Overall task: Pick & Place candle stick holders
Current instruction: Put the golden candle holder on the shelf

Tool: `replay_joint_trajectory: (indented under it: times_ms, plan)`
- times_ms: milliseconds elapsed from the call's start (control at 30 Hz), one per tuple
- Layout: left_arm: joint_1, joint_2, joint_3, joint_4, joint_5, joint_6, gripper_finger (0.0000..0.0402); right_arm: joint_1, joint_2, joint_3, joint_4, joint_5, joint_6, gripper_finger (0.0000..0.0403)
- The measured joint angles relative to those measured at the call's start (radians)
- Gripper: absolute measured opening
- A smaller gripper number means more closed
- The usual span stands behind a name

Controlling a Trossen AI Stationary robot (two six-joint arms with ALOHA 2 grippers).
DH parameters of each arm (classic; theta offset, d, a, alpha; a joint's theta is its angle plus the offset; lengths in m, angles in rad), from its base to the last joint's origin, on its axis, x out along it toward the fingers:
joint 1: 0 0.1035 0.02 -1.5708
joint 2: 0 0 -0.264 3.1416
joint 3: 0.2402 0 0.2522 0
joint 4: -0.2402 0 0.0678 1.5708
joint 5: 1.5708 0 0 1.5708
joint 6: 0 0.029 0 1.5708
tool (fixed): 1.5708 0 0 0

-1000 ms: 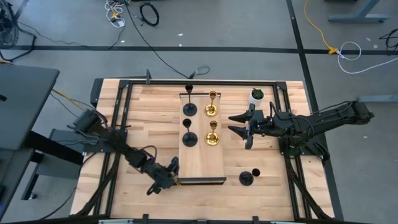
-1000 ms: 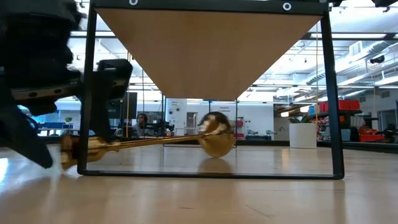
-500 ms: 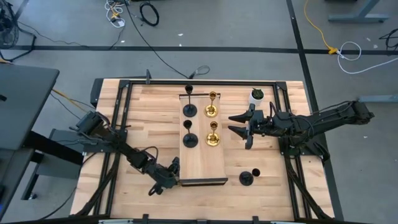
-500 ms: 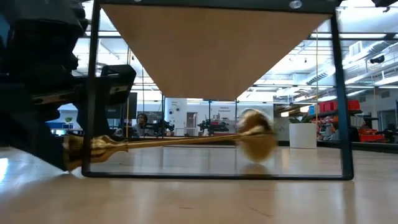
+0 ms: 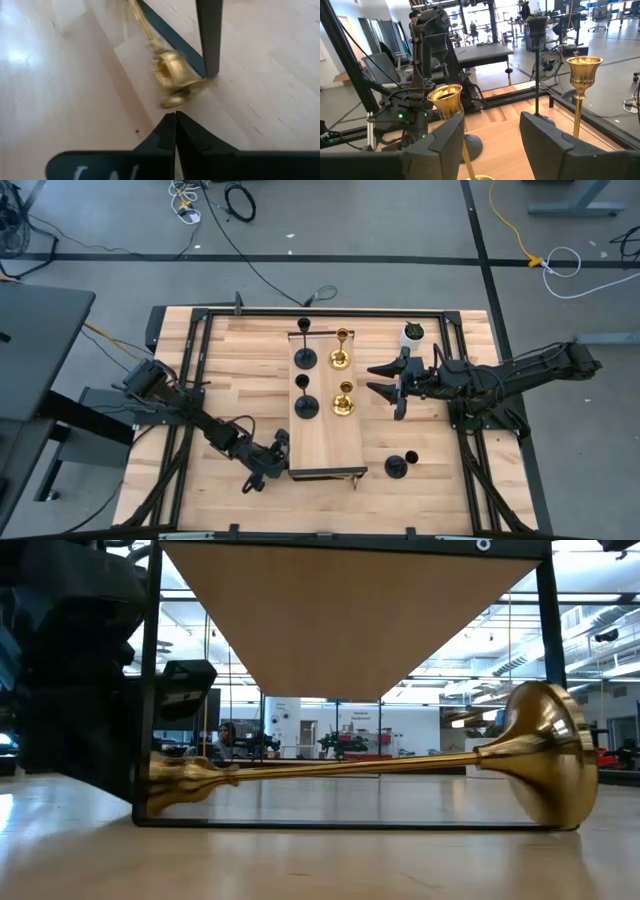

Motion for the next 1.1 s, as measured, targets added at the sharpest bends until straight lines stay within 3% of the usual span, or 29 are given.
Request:
replay_joint_trajectory:
  times_ms: [433,633,900,1100]
  plan:
    - [-0.001,-0.001,0.003,-0.037,-0.040,-0.097,0.0016,0.000,0.034,0.000,-0.001,0.000,-0.004,0.0191]
    - [-0.001,-0.005,0.006,-0.114,-0.122,-0.205,0.0034,0.000,0.034,0.000,0.000,0.000,-0.007,0.0191]
    - [0.000,-0.012,0.004,-0.149,-0.197,-0.316,0.0102,0.000,0.034,0.000,-0.003,0.000,-0.014,0.0191]
    - [0.003,-0.014,0.005,-0.189,-0.146,-0.442,0.0159,0.000,0.034,0.000,-0.009,-0.001,-0.022,0.0191]
